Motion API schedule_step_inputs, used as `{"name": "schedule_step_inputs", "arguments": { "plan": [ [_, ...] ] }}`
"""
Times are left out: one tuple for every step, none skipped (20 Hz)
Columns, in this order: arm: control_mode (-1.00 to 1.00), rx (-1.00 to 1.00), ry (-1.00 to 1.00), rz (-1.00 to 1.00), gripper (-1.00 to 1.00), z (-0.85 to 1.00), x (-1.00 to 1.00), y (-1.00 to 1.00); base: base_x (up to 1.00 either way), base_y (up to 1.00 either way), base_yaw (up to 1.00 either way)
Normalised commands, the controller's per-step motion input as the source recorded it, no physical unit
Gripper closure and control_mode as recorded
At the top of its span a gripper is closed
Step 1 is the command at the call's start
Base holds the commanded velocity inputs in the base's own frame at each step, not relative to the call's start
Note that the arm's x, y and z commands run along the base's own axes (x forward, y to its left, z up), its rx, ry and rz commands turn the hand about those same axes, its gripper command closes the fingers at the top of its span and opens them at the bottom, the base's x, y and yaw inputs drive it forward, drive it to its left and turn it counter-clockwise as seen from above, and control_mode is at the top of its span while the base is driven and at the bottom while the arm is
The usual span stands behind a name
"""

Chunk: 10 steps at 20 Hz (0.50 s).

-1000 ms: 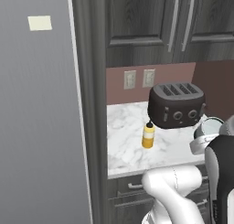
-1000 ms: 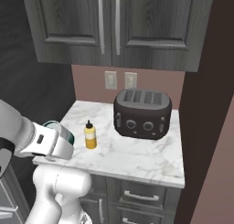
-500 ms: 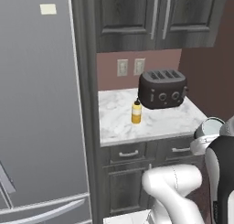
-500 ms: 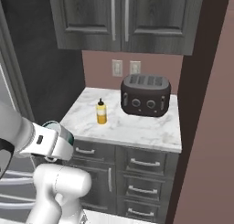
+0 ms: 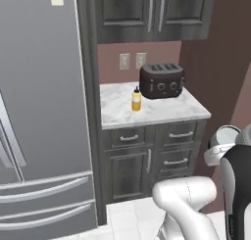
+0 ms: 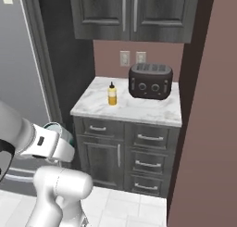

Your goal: Pick the mug from the counter and place it inside the microwave. Then close the microwave.

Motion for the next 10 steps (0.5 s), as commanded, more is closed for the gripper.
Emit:
{"name": "schedule_step_inputs", "arguments": {
  "plan": [
    [1.00,0.00,0.00,0.00,1.00,0.00,0.00,0.00,-0.79,0.33,0.00],
    [1.00,0.00,0.00,0.00,1.00,0.00,0.00,0.00,-0.79,0.33,0.00],
    [1.00,0.00,0.00,0.00,1.00,0.00,0.00,0.00,-0.76,0.29,0.00],
    [1.00,0.00,0.00,0.00,1.00,0.00,0.00,0.00,-0.71,0.29,0.00],
    [1.00,0.00,0.00,0.00,1.00,0.00,0.00,0.00,-0.71,0.28,0.00],
    [1.00,0.00,0.00,0.00,1.00,0.00,0.00,0.00,-0.68,0.28,0.00],
    [1.00,0.00,0.00,0.00,1.00,0.00,0.00,0.00,-0.69,0.27,0.00],
    [1.00,0.00,0.00,0.00,1.00,0.00,0.00,0.00,-0.71,0.30,0.00],
    [1.00,0.00,0.00,0.00,1.00,0.00,0.00,0.00,-0.65,0.29,0.00],
    [1.00,0.00,0.00,0.00,1.00,0.00,0.00,0.00,-0.63,0.27,0.00]
  ]
}}
